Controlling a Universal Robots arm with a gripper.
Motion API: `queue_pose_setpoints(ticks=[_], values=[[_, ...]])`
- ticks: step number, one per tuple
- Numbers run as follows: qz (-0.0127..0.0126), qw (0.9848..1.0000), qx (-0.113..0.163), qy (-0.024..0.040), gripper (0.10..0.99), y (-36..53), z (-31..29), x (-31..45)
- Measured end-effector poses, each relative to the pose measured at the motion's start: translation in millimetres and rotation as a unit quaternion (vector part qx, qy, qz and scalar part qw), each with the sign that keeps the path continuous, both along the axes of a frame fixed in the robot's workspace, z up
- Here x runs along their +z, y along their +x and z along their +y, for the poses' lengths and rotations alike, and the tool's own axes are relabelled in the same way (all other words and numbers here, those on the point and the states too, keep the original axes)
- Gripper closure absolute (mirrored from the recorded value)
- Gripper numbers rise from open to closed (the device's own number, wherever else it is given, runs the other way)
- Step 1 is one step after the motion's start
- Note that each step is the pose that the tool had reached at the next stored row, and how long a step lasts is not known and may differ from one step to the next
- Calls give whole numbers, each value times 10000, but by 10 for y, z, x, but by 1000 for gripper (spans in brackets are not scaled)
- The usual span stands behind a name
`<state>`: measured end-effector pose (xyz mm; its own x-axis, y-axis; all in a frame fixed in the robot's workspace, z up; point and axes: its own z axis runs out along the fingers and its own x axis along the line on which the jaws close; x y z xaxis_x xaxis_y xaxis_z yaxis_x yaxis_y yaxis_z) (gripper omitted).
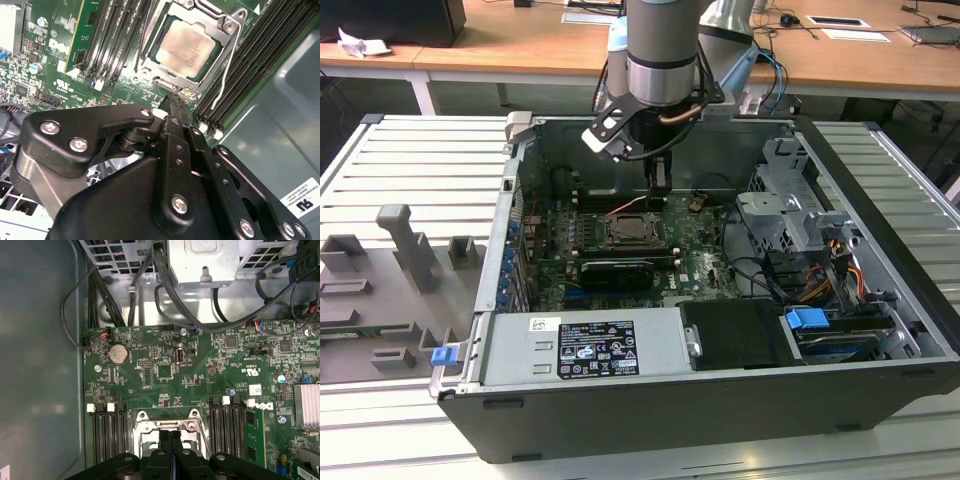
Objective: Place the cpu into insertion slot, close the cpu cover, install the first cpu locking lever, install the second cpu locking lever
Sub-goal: 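Close the cpu cover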
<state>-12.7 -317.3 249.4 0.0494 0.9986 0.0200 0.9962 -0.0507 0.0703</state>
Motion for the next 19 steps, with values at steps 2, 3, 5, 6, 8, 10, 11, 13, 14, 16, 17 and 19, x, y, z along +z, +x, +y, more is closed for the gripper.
queue_pose_setpoints(ticks=[2, 3, 5, 6, 8, 10, 11, 13, 14, 16, 17, 19], values=[[0, 10000, 1, 0, 980, -32, 0, -9], [0, 10000, 2, 0, 980, -59, 0, -14], [0, 10000, 4, -1, 980, -100, 0, -22], [0, 10000, 4, -1, 980, -119, 0, -25], [0, 10000, 4, 0, 980, -167, 0, -29], [0, 10000, 5, 0, 980, -209, 0, -30], [0, 10000, 5, 0, 980, -232, 0, -31], [0, 10000, 4, 0, 980, -251, 0, -32], [0, 10000, 4, 0, 980, -267, 0, -32], [0, 10000, 4, 0, 980, -278, 0, -34], [0, 10000, 4, 0, 980, -289, 0, -34], [0, 10000, 5, 0, 980, -315, 0, -35]])
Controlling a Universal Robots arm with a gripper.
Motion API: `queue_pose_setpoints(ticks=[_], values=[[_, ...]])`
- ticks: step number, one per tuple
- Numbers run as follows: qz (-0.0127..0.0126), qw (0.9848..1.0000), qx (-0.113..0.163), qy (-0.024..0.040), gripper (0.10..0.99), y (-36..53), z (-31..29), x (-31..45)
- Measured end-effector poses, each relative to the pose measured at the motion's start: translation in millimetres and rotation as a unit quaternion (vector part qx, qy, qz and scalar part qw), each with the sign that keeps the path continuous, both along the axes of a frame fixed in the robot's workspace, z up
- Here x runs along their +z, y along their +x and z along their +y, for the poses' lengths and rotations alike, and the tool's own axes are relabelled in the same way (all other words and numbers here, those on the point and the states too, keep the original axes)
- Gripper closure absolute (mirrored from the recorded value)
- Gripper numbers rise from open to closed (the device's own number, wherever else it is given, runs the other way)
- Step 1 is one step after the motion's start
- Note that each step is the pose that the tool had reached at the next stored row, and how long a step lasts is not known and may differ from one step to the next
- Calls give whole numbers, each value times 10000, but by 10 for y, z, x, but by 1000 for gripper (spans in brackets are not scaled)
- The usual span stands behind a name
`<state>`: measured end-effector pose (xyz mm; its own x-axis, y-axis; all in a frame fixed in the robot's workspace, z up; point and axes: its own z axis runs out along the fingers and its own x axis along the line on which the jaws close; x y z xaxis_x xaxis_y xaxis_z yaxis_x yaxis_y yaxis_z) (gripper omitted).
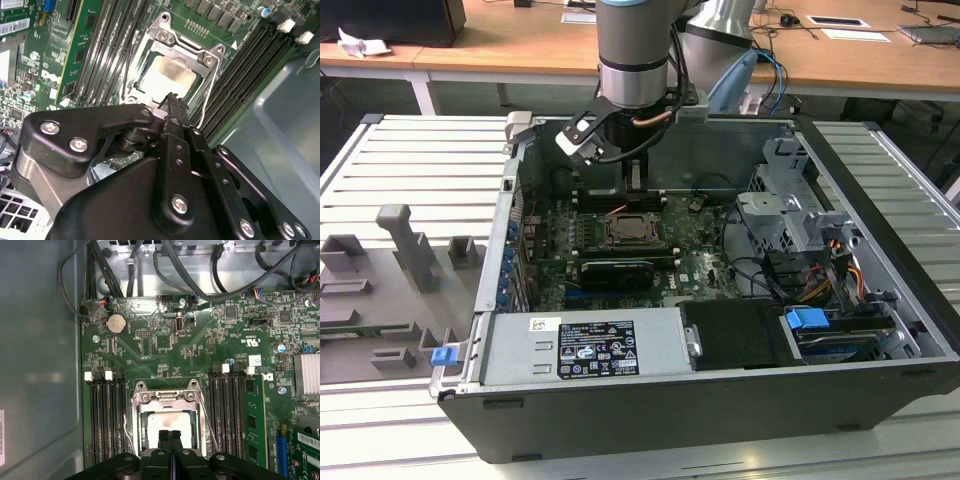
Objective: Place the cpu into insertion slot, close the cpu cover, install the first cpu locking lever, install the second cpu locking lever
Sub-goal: 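Close the cpu cover, then install the first cpu locking lever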
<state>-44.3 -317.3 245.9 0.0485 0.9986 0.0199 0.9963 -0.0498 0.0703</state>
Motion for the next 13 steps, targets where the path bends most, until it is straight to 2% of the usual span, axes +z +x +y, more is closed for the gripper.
queue_pose_setpoints(ticks=[4, 13], values=[[0, 10000, 0, 0, 980, -50, 1, 0], [0, 10000, 0, 0, 980, -58, 0, 64]])
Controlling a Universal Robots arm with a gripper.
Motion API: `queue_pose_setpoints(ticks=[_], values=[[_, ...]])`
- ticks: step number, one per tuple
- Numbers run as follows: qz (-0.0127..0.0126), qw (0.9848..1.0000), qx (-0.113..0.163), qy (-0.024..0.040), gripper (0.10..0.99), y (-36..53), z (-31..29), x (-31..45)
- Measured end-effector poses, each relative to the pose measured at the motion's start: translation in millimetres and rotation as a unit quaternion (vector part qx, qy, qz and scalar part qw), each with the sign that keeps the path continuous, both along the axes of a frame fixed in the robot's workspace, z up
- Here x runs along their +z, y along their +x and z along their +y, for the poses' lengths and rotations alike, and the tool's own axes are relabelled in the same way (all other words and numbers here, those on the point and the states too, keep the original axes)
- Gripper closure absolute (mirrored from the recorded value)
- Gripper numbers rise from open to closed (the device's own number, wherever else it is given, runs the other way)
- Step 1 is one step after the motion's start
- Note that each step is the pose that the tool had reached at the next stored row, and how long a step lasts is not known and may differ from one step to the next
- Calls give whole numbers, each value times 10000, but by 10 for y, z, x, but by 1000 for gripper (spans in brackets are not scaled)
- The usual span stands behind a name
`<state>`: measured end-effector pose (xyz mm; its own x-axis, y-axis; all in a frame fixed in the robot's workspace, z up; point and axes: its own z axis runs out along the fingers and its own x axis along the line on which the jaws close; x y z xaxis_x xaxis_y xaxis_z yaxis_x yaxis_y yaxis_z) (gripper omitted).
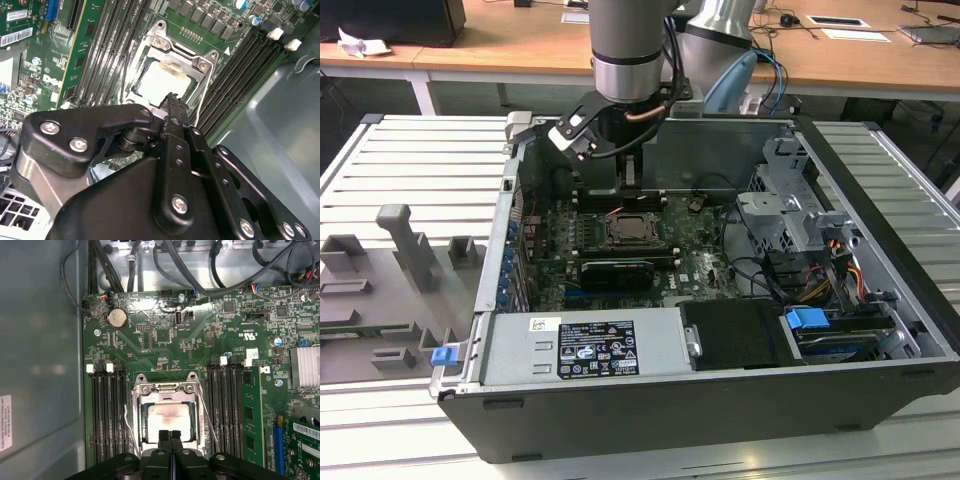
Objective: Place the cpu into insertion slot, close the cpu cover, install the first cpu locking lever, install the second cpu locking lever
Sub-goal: 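Install the first cpu locking lever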
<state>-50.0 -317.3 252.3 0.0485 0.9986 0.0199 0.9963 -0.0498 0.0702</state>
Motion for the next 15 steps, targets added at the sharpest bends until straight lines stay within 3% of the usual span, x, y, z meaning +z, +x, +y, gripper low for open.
queue_pose_setpoints(ticks=[8, 10, 13, 15], values=[[0, 10000, 0, 0, 980, 0, 0, 142], [0, 10000, 36, 1, 980, 0, 0, 142], [0, 9993, 384, 0, 980, 0, 0, 143], [0, 9976, 693, 0, 980, 0, 0, 143]])
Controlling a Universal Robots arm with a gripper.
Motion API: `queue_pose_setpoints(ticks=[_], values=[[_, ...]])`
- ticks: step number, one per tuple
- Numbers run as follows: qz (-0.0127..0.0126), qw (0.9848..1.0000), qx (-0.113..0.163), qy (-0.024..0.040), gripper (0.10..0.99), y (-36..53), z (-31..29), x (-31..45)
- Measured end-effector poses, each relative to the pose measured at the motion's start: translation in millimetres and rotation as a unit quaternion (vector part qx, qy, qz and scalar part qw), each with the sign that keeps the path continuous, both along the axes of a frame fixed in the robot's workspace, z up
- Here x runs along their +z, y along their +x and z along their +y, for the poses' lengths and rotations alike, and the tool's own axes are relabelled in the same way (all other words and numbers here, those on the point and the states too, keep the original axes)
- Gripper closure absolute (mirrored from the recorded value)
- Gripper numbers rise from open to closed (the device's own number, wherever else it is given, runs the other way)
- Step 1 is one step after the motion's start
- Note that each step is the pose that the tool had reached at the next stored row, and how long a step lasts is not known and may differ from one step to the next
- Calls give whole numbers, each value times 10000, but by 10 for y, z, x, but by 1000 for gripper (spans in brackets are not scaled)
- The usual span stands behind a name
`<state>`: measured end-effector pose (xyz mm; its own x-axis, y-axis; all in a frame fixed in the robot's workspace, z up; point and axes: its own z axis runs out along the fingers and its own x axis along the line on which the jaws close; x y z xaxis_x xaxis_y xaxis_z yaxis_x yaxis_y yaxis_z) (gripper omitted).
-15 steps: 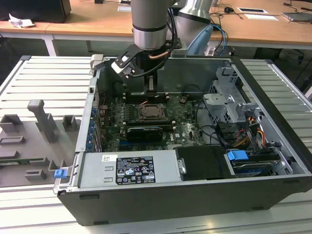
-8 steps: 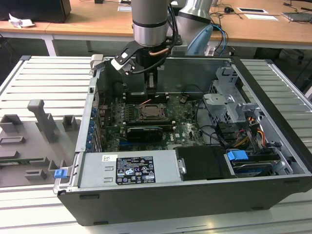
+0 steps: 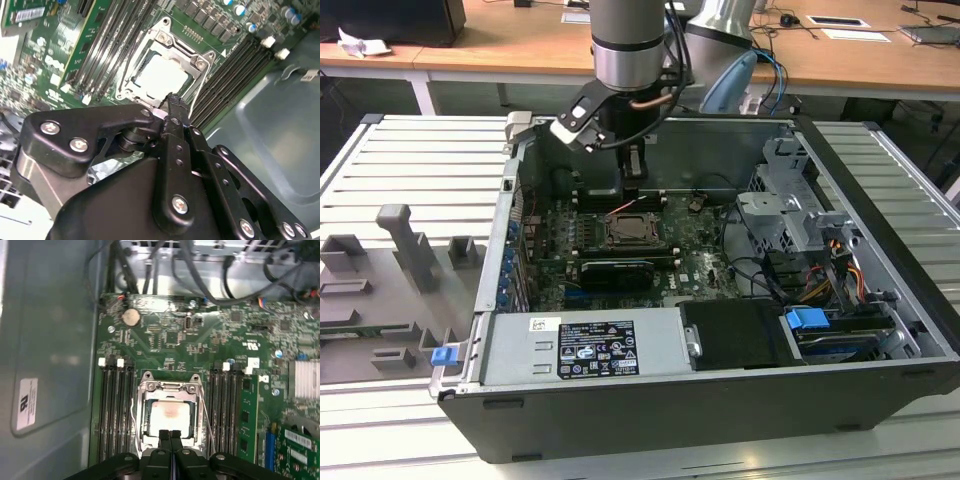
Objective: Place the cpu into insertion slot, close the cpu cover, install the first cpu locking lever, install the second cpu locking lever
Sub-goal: 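Install the first cpu locking lever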
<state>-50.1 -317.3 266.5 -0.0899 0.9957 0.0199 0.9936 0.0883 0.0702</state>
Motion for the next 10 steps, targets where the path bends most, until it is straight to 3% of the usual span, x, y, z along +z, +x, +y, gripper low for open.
queue_pose_setpoints(ticks=[6, 10], values=[[1, 9986, 534, 0, 980, 0, 0, -4], [1, 9958, 911, 0, 980, 0, 0, -5]])
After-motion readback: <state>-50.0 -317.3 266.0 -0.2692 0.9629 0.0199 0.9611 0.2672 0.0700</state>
